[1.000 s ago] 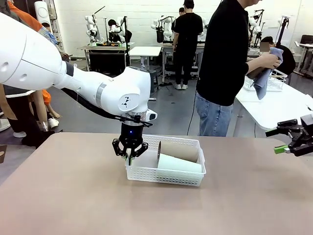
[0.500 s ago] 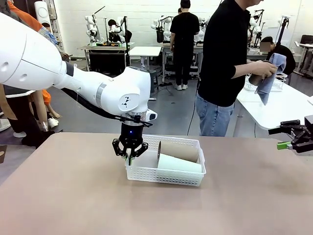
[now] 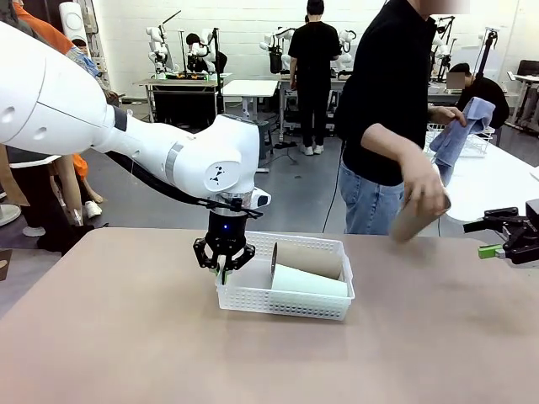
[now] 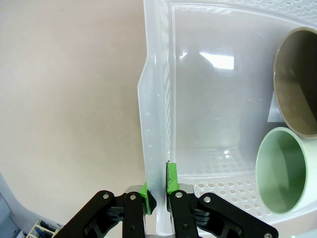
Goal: Clean and organize the cups into the basket.
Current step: Pick up the Reusable plastic cup from the right side of the table and stack it inside the Organizing basket in the center of the table.
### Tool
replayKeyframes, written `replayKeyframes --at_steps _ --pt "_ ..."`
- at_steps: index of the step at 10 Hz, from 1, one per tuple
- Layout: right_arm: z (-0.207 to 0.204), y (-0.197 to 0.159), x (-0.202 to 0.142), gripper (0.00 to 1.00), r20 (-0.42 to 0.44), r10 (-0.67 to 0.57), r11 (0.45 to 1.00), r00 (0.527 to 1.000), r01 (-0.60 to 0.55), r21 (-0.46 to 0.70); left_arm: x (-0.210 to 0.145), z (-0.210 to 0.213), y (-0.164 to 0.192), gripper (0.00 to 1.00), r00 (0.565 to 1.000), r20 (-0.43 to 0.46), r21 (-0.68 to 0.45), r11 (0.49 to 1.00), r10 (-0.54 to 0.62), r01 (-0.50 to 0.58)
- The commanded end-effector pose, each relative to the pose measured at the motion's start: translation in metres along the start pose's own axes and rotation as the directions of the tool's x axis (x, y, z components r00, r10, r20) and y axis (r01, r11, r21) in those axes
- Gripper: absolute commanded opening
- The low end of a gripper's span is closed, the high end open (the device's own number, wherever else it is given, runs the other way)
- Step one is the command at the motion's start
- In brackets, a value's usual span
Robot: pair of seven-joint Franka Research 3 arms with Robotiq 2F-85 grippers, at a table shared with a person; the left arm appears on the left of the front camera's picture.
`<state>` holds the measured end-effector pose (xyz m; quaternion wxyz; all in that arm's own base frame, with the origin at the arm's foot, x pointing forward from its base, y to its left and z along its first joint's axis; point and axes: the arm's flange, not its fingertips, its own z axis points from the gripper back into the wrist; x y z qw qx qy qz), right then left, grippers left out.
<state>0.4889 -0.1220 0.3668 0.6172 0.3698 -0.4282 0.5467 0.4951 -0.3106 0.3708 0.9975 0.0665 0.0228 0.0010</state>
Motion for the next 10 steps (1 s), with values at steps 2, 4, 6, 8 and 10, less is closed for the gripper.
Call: replayKeyframes --at_steps 2,4,6,8,10 --pt "-0.0006 0.0049 0.0003 1.00 -0.008 0.001 1.000 1.000 -0.001 0.008 -0.0009 -0.0013 0.0014 0.00 1.000 -0.003 0.007 1.000 -0.004 0.004" --pt "-0.0006 0.0049 0.0003 1.00 -0.008 0.001 1.000 1.000 -0.001 0.008 -0.0009 -0.0013 0.0014 0.00 1.000 -0.003 0.007 1.000 -0.004 0.004" --pt "-0.0006 0.0049 0.0003 1.00 -0.008 0.001 1.000 1.000 -0.001 0.008 -0.0009 -0.0013 0.0014 0.00 1.000 -0.003 0.007 1.000 -0.004 0.004" --pt "-0.0006 0.0049 0.0003 1.00 -0.008 0.001 1.000 1.000 -0.001 0.008 -0.0009 -0.0013 0.0014 0.00 1.000 -0.003 0.007 1.000 -0.004 0.004" --pt "-0.0006 0.0049 0.0003 1.00 -0.008 0.001 1.000 1.000 -0.001 0.008 -0.0009 -0.0013 0.0014 0.00 1.000 -0.003 0.007 1.000 -0.004 0.004"
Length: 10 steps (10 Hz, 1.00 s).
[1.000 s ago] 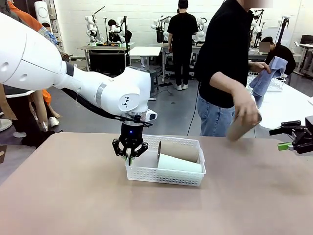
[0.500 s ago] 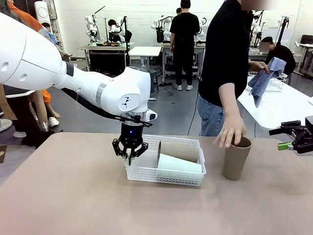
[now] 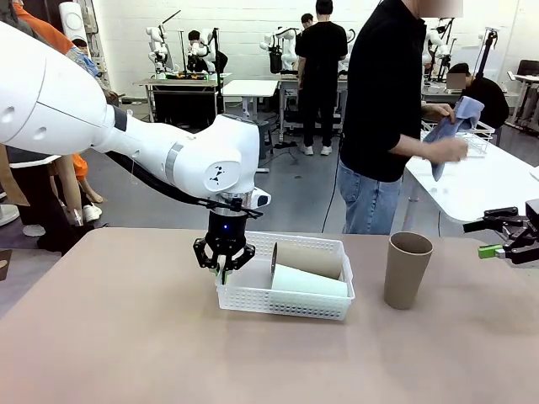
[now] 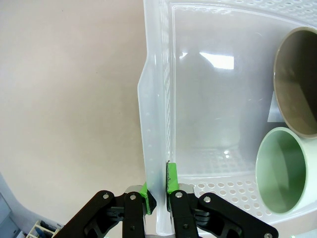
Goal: Clean and organize the cups into the basket.
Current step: Pick up the Reusable plastic cup from the right side of the table and stack it inside the Organizing basket in the center of the table.
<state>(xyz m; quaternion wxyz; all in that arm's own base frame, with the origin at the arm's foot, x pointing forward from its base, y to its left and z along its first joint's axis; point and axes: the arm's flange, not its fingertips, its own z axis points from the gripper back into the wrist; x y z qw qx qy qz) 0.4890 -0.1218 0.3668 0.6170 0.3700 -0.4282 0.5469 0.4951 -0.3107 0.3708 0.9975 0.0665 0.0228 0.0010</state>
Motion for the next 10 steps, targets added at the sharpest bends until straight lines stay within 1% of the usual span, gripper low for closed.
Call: replayKeyframes --at_steps 1,2,3,4,5,6,9,10 --pt "0.000 0.005 0.000 1.00 -0.008 0.001 1.000 1.000 -0.001 0.008 -0.001 -0.001 0.001 0.00 1.000 -0.003 0.007 1.000 -0.004 0.004" --pt "0.000 0.000 0.000 1.00 0.000 0.000 1.000 1.000 0.000 0.000 -0.001 -0.001 0.001 0.00 1.000 -0.003 0.007 1.000 -0.004 0.004" --pt "-0.016 -0.015 -0.019 1.00 -0.008 -0.039 0.999 0.999 0.039 0.012 -0.001 -0.001 0.001 0.00 1.000 -0.003 0.007 1.000 -0.004 0.004" --pt "-0.030 -0.034 -0.038 1.00 0.007 -0.081 0.996 0.997 0.081 0.022 -0.001 -0.001 0.001 0.00 1.000 -0.003 0.007 1.000 -0.004 0.004" --pt "-0.041 -0.046 -0.052 1.00 0.001 -0.080 0.997 0.997 0.080 -0.011 -0.001 -0.001 0.001 0.00 1.000 -0.003 0.007 1.000 -0.004 0.004" --pt "-0.052 -0.052 -0.061 1.00 -0.028 -0.080 0.997 0.996 0.079 -0.007 -0.001 -0.001 0.001 0.00 1.000 -0.003 0.007 1.000 -0.004 0.004" --pt "-0.077 -0.067 -0.077 1.00 -0.073 -0.075 0.997 0.995 0.073 -0.023 -0.001 -0.001 0.001 0.00 1.000 -0.003 0.007 1.000 -0.004 0.004" --pt "-0.084 -0.069 -0.079 1.00 -0.081 -0.072 0.997 0.994 0.071 -0.009 -0.001 -0.001 0.001 0.00 1.000 -0.003 0.007 1.000 -0.004 0.004"
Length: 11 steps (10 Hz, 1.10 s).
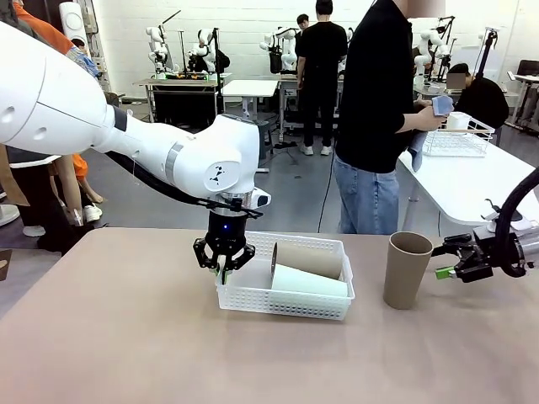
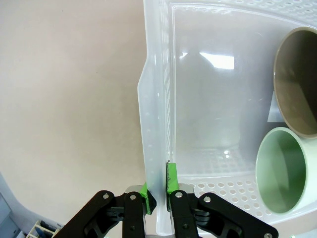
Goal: Clean and organize the cups into the basket.
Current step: Pick up the Reusable plastic cup from the right side of the table and stack it inside the Organizing basket in the center of the table.
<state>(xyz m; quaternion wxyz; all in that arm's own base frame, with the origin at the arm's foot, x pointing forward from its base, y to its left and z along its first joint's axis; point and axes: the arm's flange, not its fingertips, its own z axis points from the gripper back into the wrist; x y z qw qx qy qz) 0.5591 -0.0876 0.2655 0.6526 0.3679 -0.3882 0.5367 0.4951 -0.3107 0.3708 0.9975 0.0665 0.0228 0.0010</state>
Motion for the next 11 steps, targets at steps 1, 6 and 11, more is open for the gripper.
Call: replayKeyframes --at_steps 1,6,11 --pt "-0.011 -0.006 0.001 1.00 -0.018 0.001 1.000 1.000 -0.001 -0.002 -0.001 -0.001 0.001 0.00 1.000 -0.003 0.007 1.000 -0.004 0.004" --pt "-0.024 0.017 0.007 1.00 -0.056 0.067 0.983 0.996 -0.057 0.173 -0.001 -0.001 0.001 0.00 1.000 -0.003 0.007 1.000 -0.004 0.004" --pt "-0.038 0.033 0.015 1.00 -0.052 0.103 0.972 0.993 -0.089 0.219 -0.001 -0.001 0.001 0.00 1.000 -0.003 0.007 1.000 -0.004 0.004"
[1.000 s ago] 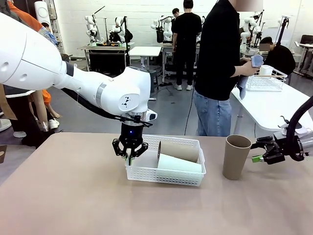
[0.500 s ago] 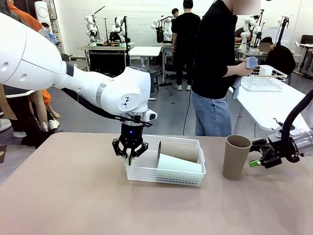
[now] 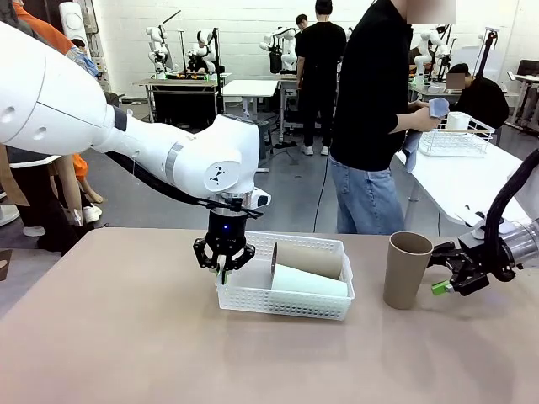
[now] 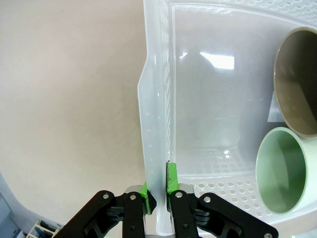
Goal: Clean and organize the cups into the basket.
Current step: Pick up the Reusable plastic cup from the right side of the table and stack it inside the Organizing basket in the center of the table.
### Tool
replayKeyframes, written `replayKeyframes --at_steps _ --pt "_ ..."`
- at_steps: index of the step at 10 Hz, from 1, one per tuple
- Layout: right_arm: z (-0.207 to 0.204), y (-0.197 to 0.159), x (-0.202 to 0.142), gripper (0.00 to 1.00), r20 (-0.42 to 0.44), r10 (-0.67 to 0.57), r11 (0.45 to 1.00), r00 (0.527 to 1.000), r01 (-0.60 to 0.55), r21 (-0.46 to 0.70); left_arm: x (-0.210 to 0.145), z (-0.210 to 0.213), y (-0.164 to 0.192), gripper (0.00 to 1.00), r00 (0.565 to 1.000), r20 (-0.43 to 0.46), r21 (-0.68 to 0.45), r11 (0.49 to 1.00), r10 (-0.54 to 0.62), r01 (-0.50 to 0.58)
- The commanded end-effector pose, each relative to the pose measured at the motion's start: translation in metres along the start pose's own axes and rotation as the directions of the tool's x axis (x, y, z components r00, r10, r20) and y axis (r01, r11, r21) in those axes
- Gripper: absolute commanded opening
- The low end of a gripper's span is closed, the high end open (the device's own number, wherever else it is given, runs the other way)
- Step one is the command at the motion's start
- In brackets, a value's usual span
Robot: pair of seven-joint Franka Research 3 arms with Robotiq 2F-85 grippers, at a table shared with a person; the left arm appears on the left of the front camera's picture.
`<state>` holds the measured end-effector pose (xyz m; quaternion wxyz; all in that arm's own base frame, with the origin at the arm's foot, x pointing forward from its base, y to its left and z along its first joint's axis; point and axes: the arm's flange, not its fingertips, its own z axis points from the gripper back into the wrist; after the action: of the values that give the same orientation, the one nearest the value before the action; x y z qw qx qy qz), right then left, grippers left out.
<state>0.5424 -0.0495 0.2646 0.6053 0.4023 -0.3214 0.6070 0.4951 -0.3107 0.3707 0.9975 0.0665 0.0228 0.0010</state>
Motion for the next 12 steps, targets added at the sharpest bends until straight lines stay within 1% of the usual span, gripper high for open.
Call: replayKeyframes --at_steps 1,9,12 --pt "-0.011 0.012 0.006 1.00 0.003 0.043 0.999 0.999 -0.043 0.010 -0.001 -0.001 0.001 0.00 1.000 -0.003 0.007 1.000 -0.004 0.004" --pt "-0.029 0.011 0.019 1.00 0.007 0.054 0.997 0.999 -0.055 0.056 -0.001 -0.001 0.001 0.00 1.000 -0.003 0.007 1.000 -0.004 0.004" --pt "-0.044 0.011 0.027 1.00 0.000 0.060 0.995 0.998 -0.059 0.080 -0.001 -0.001 0.001 0.00 1.000 -0.003 0.007 1.000 -0.004 0.004"
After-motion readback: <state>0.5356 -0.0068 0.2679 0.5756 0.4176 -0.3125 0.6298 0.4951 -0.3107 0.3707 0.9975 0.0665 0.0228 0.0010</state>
